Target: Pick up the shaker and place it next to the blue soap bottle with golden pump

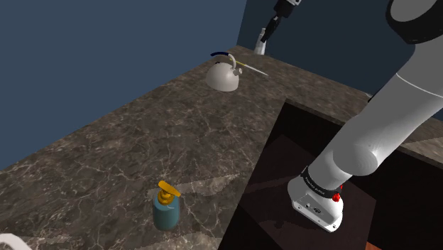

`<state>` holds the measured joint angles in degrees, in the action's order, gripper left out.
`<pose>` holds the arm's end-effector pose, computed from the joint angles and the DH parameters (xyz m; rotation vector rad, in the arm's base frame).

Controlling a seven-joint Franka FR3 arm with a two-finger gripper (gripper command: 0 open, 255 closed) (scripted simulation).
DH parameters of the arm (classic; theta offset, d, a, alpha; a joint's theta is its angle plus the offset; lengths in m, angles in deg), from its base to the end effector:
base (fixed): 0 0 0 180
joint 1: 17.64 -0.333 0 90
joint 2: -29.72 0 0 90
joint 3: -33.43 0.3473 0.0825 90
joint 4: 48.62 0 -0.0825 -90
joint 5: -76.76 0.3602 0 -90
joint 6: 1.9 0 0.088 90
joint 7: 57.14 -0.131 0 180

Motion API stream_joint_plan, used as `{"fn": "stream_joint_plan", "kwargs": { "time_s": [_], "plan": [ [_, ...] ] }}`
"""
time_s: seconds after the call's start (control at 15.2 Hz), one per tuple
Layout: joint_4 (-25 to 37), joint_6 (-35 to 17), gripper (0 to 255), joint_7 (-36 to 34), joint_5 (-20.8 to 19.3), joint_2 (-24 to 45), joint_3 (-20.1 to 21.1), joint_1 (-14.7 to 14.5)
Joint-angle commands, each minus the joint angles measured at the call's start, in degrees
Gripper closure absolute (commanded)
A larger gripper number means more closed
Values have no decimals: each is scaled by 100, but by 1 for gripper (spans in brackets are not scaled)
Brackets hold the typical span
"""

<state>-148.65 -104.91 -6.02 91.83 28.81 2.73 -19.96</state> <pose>0.4906 -0.2354 0.5839 -2.9167 -0.5090 -0.3281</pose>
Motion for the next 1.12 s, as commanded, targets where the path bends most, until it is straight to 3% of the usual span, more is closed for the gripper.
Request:
{"fn": "stream_joint_plan", "kwargs": {
  "time_s": [0.0,0.07,0.59,1.06],
  "plan": [
    [151,147,255,-36,-8,2,-1,1],
    [184,177,255,-43,-8,4,-2,2],
    [-1525,-311,255,-1260,-746,-1649,775,-306],
    [-2610,-465,255,-2245,-926,-2761,1569,-398]
  ]
}}
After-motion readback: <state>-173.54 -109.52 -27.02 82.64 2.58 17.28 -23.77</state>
